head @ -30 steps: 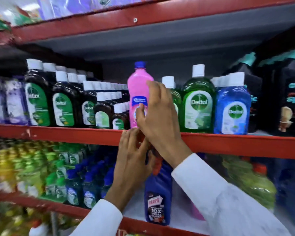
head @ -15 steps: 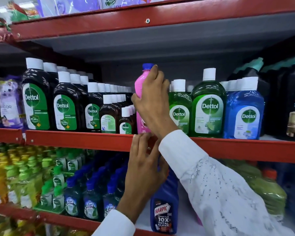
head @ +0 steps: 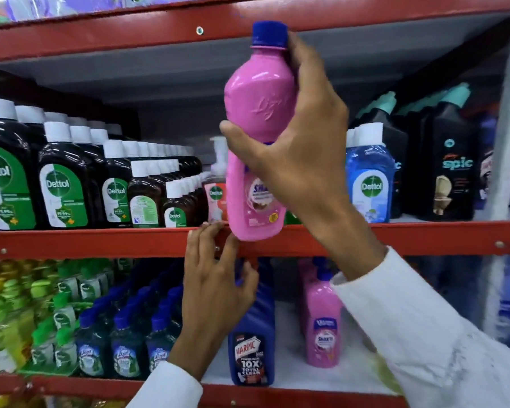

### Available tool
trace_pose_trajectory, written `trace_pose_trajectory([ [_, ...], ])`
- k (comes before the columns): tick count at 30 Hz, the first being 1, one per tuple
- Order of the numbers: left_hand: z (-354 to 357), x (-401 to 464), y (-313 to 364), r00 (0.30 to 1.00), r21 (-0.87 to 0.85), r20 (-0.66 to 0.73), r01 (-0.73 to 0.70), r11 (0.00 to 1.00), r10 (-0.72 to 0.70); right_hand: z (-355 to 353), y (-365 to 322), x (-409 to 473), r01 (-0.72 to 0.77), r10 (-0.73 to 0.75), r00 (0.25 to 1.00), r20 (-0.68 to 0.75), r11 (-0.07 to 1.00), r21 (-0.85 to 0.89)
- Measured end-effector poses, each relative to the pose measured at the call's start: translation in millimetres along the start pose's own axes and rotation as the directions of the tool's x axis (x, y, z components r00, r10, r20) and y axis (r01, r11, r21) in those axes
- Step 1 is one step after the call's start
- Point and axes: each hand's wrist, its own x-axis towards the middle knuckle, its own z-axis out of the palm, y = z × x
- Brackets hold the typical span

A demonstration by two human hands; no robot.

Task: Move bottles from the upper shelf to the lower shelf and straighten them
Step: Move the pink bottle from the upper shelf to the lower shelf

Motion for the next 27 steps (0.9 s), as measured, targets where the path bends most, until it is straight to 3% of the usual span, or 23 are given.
trace_pose_trajectory([
  [4,2.0,-1.8,2.8,1.000,-0.004,0.000,0.029,1.000,-0.029,-57.8,19.4,-30.4,-0.120,0.117,0.990,0.074,0.992,0.047],
  [11,9.0,-4.4,15.2,0.998,-0.003,-0.030,0.049,0.999,-0.049,-110.8,54.5,-106.2,-0.280,0.280,0.958,0.059,0.960,-0.013],
  [18,9.7,-4.3,20.8,0.995,-0.001,-0.020,0.096,0.995,-0.096,-99.1,98.4,-187.1,-0.433,0.438,0.899,0.022,0.894,-0.113],
  [27,5.8,-5.2,17.9,0.997,0.010,0.006,0.082,0.997,-0.082,-70.9,149.0,-240.8,-0.528,0.564,0.822,0.081,0.807,-0.266],
])
